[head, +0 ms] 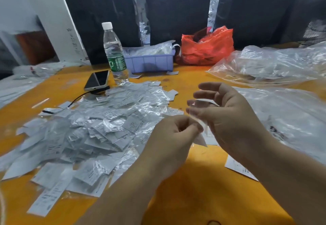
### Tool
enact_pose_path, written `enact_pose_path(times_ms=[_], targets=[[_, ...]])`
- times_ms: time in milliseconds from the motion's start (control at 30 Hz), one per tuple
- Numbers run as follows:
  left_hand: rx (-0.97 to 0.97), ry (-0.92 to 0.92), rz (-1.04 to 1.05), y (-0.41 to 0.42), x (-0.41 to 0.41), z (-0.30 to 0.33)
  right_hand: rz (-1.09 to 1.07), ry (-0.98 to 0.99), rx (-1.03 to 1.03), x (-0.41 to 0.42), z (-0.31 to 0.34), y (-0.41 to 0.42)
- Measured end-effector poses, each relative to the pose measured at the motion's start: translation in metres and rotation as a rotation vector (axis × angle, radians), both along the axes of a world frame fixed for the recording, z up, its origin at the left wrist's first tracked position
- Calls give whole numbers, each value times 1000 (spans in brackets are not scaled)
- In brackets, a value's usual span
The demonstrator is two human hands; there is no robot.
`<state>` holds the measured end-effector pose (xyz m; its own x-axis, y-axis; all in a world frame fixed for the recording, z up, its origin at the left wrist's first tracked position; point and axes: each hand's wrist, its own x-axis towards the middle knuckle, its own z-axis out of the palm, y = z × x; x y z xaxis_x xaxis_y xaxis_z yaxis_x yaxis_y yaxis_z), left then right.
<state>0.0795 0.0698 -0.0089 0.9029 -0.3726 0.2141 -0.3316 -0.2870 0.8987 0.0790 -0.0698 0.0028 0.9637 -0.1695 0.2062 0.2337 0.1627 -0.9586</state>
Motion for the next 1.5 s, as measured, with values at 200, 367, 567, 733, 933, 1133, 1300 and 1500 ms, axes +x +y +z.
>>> enact_pose_path(times_ms=[200,367,567,733,933,1133,1300,1500], targets=[[-127,90,54,0,4,-1,40,145,52,-1,3,-17],[-163,139,23,0,2,2,150,140,-201,-7,6,-16],[-105,64,104,6,6,1,18,78,-109,-6,8,-17],[-161,80,118,11,8,3,41,47,36,-7,12,-19],[-184,151,88,10,6,8,32,51,1,-4,12,-24],[-153,164,110,11,-3,22,75,112,-163,0,8,-25],[-178,242,202,13,6,21,123,150,-214,-1,8,-22],[-11,-120,234,21,6,17,247,161,-169,-2,12,-21]])
